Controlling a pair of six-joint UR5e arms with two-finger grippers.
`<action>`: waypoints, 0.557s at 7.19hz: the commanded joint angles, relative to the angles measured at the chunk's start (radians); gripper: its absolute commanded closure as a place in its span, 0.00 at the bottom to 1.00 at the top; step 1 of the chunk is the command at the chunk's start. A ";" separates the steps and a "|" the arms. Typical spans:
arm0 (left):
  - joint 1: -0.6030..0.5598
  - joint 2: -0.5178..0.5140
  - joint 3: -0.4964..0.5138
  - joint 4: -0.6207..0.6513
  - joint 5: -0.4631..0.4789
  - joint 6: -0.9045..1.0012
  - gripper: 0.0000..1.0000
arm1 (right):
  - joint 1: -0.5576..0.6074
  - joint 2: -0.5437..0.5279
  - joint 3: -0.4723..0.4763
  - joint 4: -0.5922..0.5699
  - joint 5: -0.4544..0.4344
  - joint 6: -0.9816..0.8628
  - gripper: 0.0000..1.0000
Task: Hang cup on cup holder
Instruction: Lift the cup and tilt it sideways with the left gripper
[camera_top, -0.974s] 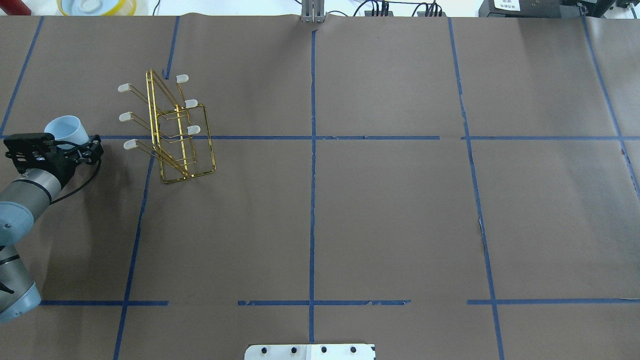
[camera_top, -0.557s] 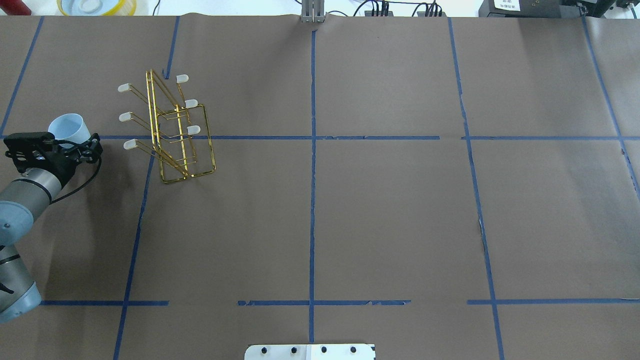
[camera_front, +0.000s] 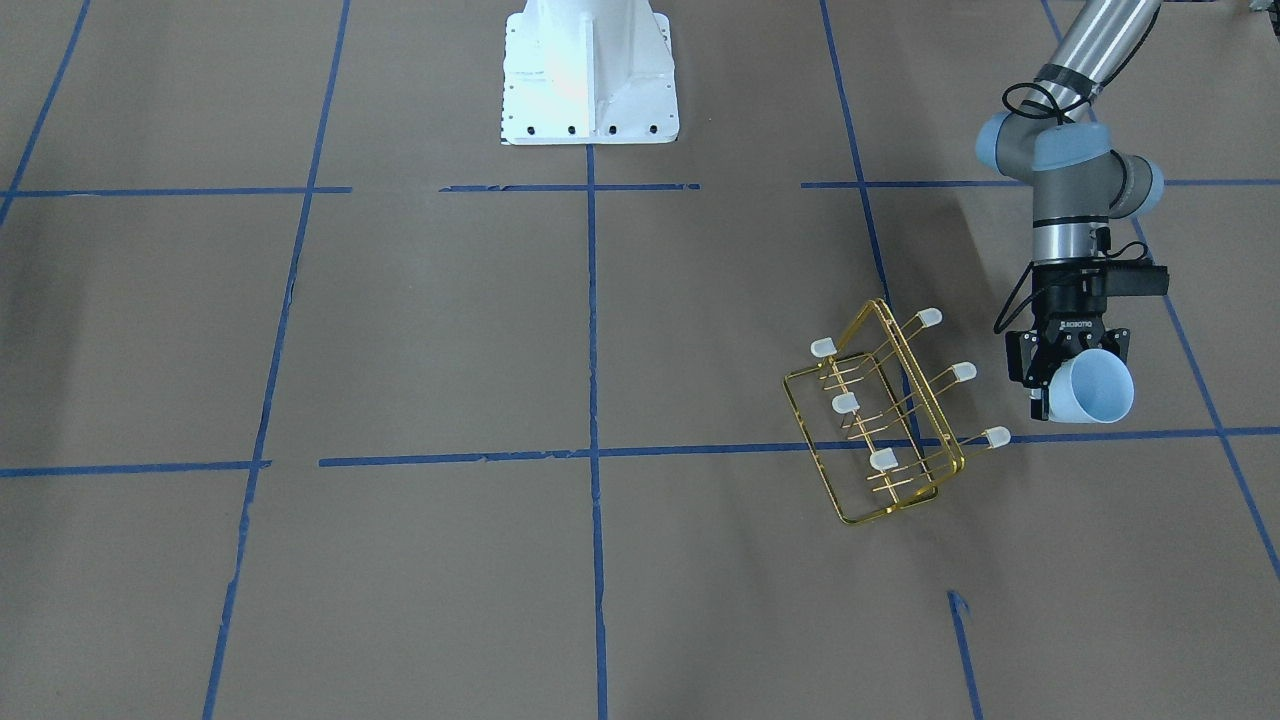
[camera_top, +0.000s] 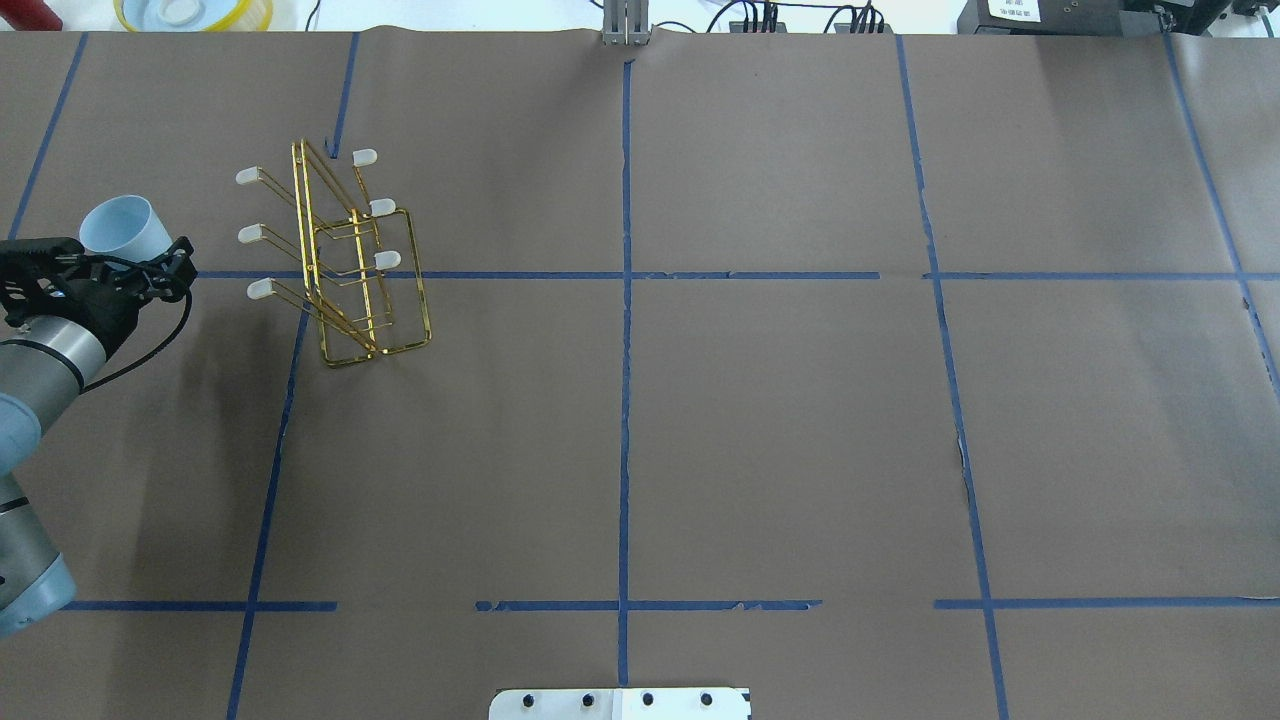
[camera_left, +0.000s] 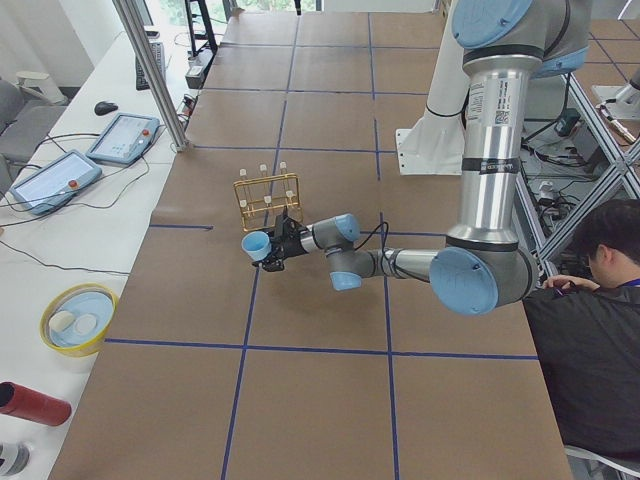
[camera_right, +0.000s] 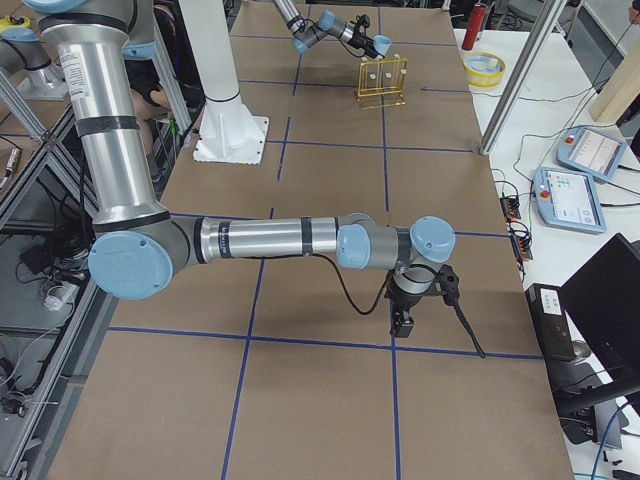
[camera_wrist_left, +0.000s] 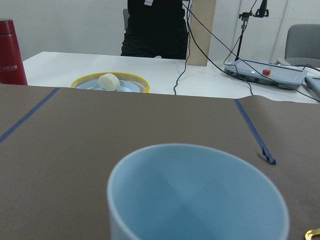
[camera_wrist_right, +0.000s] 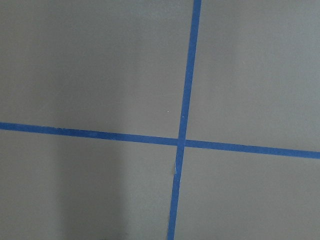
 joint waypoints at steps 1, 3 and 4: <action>-0.002 0.077 -0.170 0.034 0.004 0.177 0.76 | 0.000 0.000 0.000 0.000 0.000 0.000 0.00; -0.005 0.154 -0.336 0.179 0.011 0.225 0.87 | 0.000 0.000 0.000 0.000 0.000 0.000 0.00; -0.007 0.156 -0.395 0.228 0.011 0.314 0.89 | 0.000 0.000 0.000 0.000 0.000 0.000 0.00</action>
